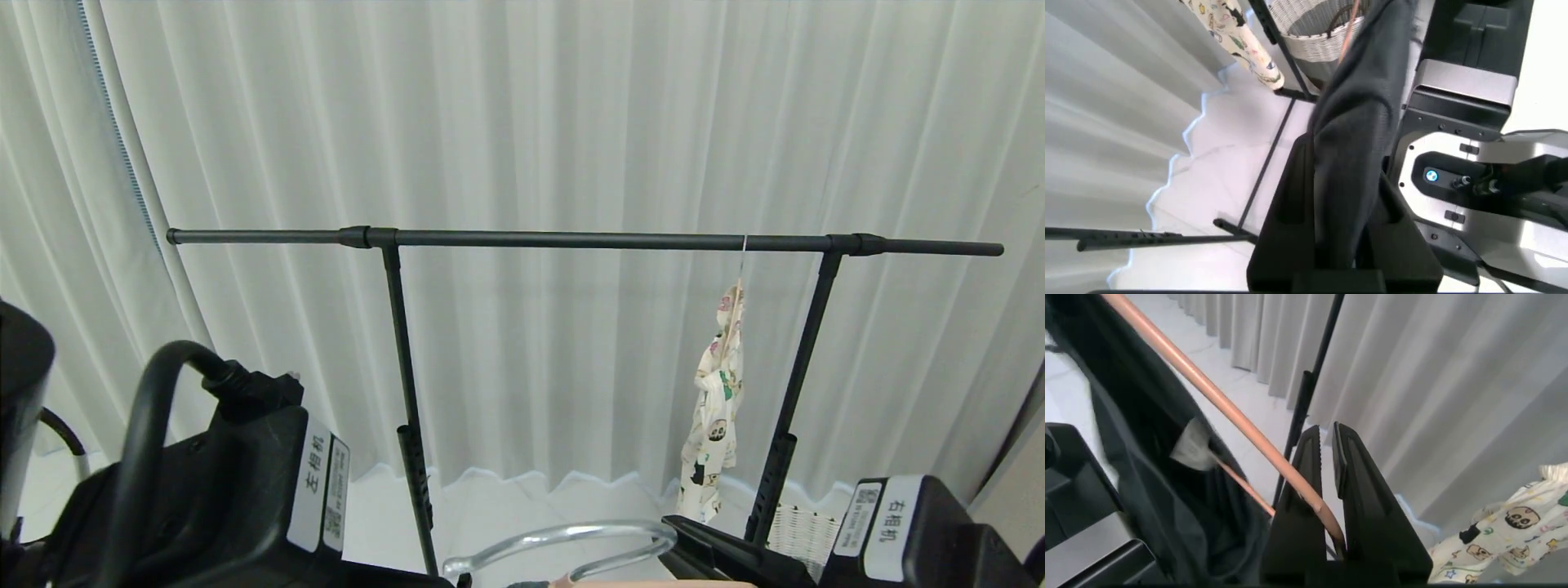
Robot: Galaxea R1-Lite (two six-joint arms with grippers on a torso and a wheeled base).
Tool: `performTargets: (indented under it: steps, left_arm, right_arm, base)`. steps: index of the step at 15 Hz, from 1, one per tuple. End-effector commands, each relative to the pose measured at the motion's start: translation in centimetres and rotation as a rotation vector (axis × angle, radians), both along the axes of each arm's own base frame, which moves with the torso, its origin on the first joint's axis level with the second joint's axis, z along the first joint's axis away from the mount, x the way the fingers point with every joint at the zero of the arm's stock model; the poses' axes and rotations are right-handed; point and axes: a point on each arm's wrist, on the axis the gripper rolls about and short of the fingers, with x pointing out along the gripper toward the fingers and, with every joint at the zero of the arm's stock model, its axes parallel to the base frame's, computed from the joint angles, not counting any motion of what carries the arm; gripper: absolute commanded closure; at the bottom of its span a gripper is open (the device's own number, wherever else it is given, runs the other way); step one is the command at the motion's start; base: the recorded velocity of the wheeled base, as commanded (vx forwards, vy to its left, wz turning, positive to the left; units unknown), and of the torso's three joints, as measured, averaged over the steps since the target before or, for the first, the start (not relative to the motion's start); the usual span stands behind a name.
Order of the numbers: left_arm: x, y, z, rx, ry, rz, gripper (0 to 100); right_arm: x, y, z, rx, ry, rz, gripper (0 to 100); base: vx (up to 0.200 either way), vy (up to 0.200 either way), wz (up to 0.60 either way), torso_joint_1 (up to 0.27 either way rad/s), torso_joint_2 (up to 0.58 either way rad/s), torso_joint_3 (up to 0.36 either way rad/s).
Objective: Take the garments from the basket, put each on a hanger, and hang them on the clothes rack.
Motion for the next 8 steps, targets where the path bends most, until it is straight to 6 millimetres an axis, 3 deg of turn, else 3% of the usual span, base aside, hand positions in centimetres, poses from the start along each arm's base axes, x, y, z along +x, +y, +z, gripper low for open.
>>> performTargets:
  steps: [1,2,3,8]
  left_arm:
    - [-0.2,0.2,-0.1,0.000,-0.002,0.003,100]
    - [-0.2,0.3,-0.3,0.004,0.000,0.006,100]
    - [-0.2,0.4,-0.3,0.004,0.000,0.006,100]
    - [0.9,0.8,-0.5,0.039,-0.081,0.178,100]
  right_arm:
    - [0.0,0.0,0.1,-0.003,-0.005,0.001,100]
    - [0.0,0.0,0.1,-0.004,-0.007,0.001,100]
    - [0.0,0.0,0.1,-0.003,-0.007,0.001,0]
    - [0.0,-0.3,0.3,0.005,-0.015,0.000,0]
  base:
    - [0.000,0.000,0.00,0.000,0.00,0.000]
    - [0.000,0.000,0.00,0.000,0.00,0.000]
    - [0.000,0.000,0.00,0.000,0.00,0.000]
    - [0.000,0.000,0.00,0.000,0.00,0.000]
